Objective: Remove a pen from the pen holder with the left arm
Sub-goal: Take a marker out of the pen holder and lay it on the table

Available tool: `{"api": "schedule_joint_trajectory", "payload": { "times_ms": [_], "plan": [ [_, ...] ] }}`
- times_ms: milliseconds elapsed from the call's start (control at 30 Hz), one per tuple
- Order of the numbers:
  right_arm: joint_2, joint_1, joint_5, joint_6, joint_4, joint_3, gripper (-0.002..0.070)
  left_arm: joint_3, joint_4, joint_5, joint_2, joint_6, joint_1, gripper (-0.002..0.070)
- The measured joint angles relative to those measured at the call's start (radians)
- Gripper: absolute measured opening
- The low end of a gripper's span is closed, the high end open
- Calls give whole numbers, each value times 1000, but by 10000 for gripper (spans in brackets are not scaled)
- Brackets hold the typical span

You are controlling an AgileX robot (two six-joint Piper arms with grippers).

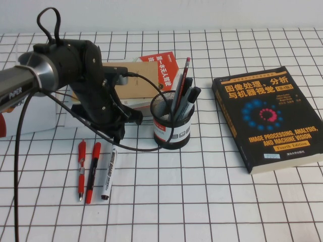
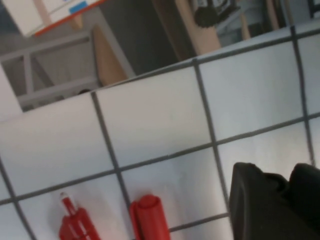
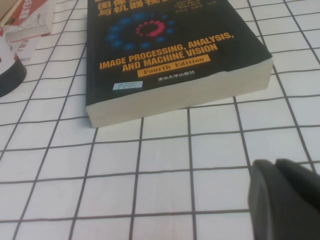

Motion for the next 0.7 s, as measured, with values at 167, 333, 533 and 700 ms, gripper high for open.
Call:
{"api": "schedule_joint_trajectory", "payload": {
  "times_ms": [167, 333, 533, 700],
  "plan": [
    [0, 0, 0, 0, 0, 0, -16, 0, 52, 33, 0, -8, 0, 146],
    [0, 0, 0, 0, 0, 0, -16, 0, 90, 64, 0, -17, 0, 282],
    [0, 0, 0, 0, 0, 0, -16, 0, 90, 66, -21, -9, 0, 314],
    [0, 0, 0, 0, 0, 0, -16, 0, 90, 13, -166, 45, 0, 239]
  ]
}}
